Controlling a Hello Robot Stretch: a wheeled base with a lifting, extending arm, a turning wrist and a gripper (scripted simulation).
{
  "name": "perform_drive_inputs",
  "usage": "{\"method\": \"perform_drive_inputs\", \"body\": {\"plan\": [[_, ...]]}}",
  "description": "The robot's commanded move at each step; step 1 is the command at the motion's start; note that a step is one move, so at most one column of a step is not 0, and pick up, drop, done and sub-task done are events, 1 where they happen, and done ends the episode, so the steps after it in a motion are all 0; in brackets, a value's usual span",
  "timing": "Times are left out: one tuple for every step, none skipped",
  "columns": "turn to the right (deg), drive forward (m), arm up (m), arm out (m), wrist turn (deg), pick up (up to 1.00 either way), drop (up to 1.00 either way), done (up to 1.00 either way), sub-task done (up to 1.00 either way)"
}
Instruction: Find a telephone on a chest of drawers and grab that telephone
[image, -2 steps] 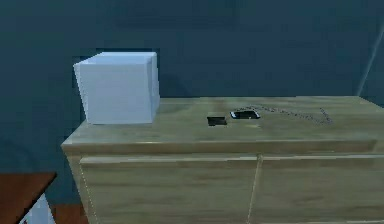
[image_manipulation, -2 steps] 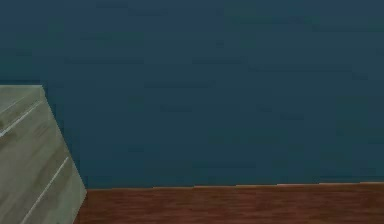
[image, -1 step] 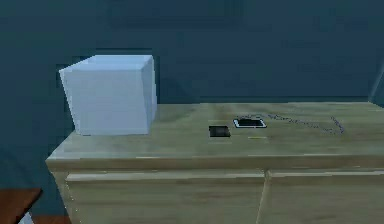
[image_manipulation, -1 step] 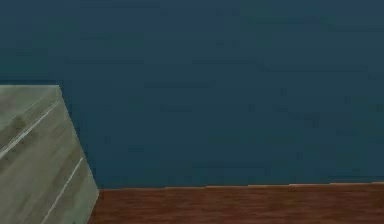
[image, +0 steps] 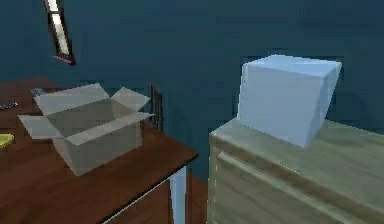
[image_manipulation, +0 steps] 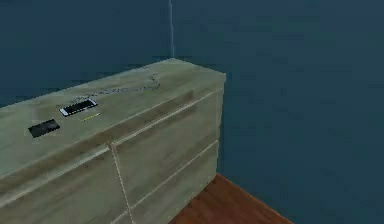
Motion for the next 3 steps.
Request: {"method": "perform_drive_inputs", "body": {"plan": [[-24.0,0.0,0.0,0.0,0.0,0.0,0.0,0.0,0.0],[45.0,0.0,0.0,0.0,0.0,0.0,0.0,0.0,0.0],[45.0,0.0,0.0,0.0,0.0,0.0,0.0,0.0,0.0]]}}
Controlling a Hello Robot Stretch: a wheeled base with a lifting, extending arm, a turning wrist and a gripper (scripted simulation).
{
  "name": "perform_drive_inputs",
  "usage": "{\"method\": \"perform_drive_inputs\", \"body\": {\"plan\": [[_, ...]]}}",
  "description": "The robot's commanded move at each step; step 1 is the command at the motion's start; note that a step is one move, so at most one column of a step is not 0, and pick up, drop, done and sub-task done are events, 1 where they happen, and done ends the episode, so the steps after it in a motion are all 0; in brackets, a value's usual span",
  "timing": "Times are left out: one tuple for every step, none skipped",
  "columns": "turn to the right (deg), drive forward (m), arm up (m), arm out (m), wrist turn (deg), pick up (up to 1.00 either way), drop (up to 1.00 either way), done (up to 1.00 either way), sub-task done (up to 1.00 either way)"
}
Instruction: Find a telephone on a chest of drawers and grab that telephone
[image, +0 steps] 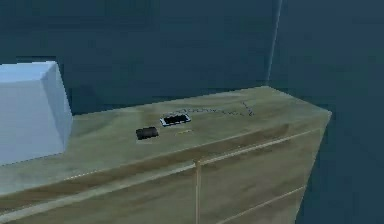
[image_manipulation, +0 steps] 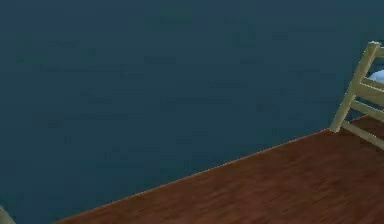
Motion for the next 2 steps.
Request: {"method": "perform_drive_inputs", "body": {"plan": [[36.0,0.0,0.0,0.0,0.0,0.0,0.0,0.0,0.0],[0.0,0.65,0.0,0.0,0.0,0.0,0.0,0.0,0.0]]}}
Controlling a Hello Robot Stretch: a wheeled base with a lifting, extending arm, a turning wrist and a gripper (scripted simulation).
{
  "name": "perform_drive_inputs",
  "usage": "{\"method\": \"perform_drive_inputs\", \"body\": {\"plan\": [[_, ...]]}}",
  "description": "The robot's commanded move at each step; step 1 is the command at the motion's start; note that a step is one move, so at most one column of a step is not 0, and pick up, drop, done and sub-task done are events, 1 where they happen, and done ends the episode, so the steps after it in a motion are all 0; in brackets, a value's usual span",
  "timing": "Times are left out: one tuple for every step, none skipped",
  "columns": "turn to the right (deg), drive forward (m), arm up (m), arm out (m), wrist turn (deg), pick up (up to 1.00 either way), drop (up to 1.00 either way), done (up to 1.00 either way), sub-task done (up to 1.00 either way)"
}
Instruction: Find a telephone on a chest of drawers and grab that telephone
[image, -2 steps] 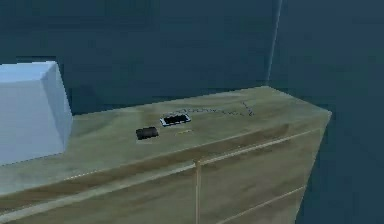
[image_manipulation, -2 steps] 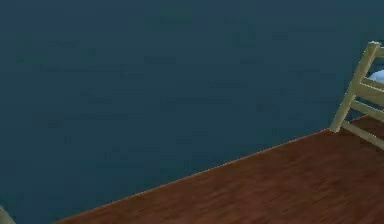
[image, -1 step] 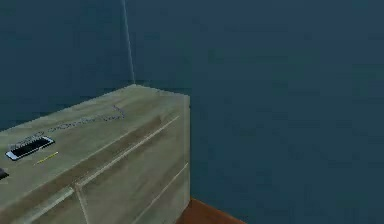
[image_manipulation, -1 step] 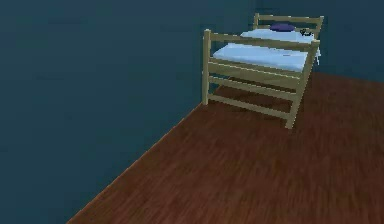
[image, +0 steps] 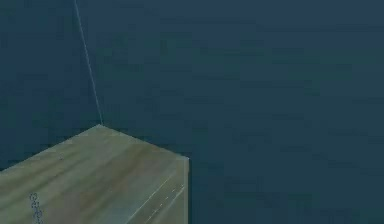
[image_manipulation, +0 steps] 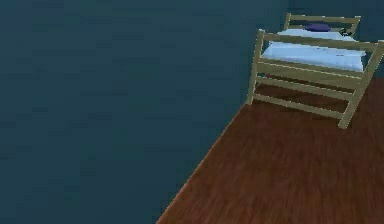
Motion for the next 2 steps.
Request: {"method": "perform_drive_inputs", "body": {"plan": [[-45.0,0.0,0.0,0.0,0.0,0.0,0.0,0.0,0.0],[-45.0,0.0,0.0,0.0,0.0,0.0,0.0,0.0,0.0]]}}
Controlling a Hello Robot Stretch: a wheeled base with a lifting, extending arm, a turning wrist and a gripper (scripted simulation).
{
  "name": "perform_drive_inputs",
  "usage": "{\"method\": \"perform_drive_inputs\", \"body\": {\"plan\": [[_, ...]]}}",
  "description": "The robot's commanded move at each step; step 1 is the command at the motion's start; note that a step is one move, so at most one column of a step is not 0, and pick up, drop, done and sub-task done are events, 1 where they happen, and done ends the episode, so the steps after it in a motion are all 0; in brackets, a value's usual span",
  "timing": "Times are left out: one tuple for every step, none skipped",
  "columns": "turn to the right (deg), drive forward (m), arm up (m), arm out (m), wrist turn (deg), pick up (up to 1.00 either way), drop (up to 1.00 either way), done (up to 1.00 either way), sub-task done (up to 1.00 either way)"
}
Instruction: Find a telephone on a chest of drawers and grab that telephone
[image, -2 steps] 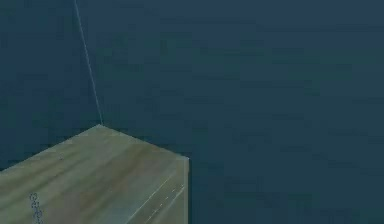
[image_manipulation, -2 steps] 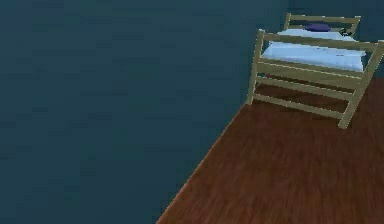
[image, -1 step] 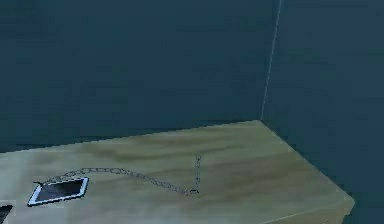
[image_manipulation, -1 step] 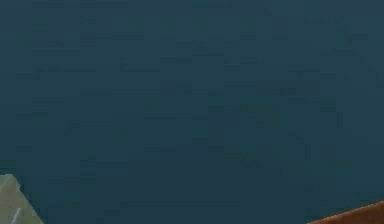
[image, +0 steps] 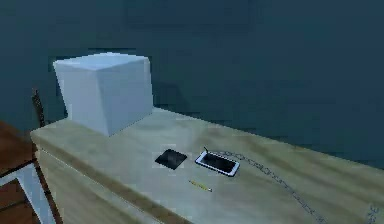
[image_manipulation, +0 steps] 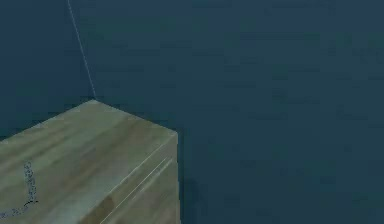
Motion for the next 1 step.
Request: {"method": "perform_drive_inputs", "body": {"plan": [[-45.0,0.0,0.0,0.0,0.0,0.0,0.0,0.0,0.0]]}}
